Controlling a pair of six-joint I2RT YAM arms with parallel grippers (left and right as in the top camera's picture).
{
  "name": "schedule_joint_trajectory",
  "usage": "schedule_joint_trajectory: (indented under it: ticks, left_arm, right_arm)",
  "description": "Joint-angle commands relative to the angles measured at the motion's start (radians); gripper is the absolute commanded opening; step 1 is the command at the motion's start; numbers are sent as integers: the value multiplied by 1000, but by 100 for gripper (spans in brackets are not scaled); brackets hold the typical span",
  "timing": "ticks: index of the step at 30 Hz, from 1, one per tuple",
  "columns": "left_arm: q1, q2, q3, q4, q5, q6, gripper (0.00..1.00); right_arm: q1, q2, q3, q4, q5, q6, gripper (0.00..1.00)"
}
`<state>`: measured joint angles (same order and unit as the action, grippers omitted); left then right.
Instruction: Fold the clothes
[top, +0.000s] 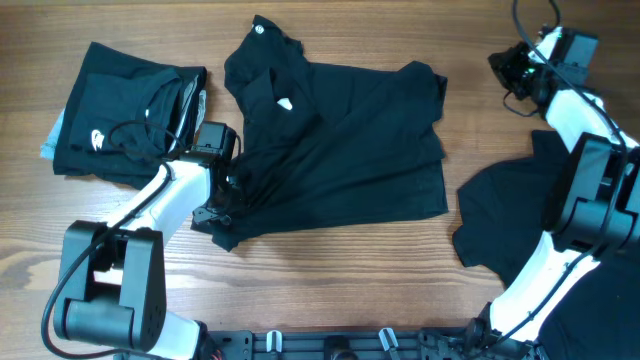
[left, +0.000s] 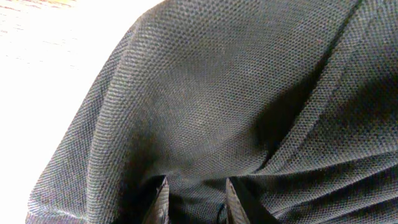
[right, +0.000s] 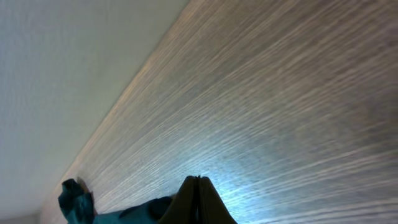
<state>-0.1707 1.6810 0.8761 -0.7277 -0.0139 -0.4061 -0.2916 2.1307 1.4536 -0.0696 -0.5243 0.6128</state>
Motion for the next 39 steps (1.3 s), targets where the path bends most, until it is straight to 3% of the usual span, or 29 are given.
schedule_joint_trajectory:
  ticks: [1, 6, 8, 15, 16, 20, 29, 30, 32, 35, 39]
  left_arm:
    - [5, 24, -16, 32, 18, 2, 30]
    - [6, 16, 6, 7, 75, 36, 30]
    - [6, -3, 46, -29, 77, 41, 30]
    - [5, -65, 74, -52, 160, 59, 29]
    - [5, -76, 74, -59, 159, 59, 29]
    - [6, -144, 74, -98, 158, 63, 29]
    - [5, -338, 74, -161, 159, 65, 31]
    - [5, -351, 74, -164, 159, 66, 32]
    - [5, -361, 74, -164, 159, 65, 34]
    - [5, -359, 74, -160, 159, 65, 36]
    - [5, -359, 74, -146, 159, 65, 36]
  right_arm:
    - [11, -16, 13, -32, -114, -48, 19]
    - [79, -16, 13, -234, -98, -206, 30]
    - [121, -16, 12, -304, 6, -222, 32]
    - [220, 30, 10, -332, 156, -276, 31]
    - [230, 33, 10, -328, 168, -274, 29]
    - [265, 34, 11, -310, 140, -273, 4]
    - [289, -68, 13, -395, 109, -370, 4]
    - [274, -101, 13, -399, 109, -370, 10]
    - [249, -153, 13, -406, 109, -365, 35]
    - [220, -177, 12, -439, 155, -347, 52]
    - [216, -106, 10, -498, 259, -352, 52]
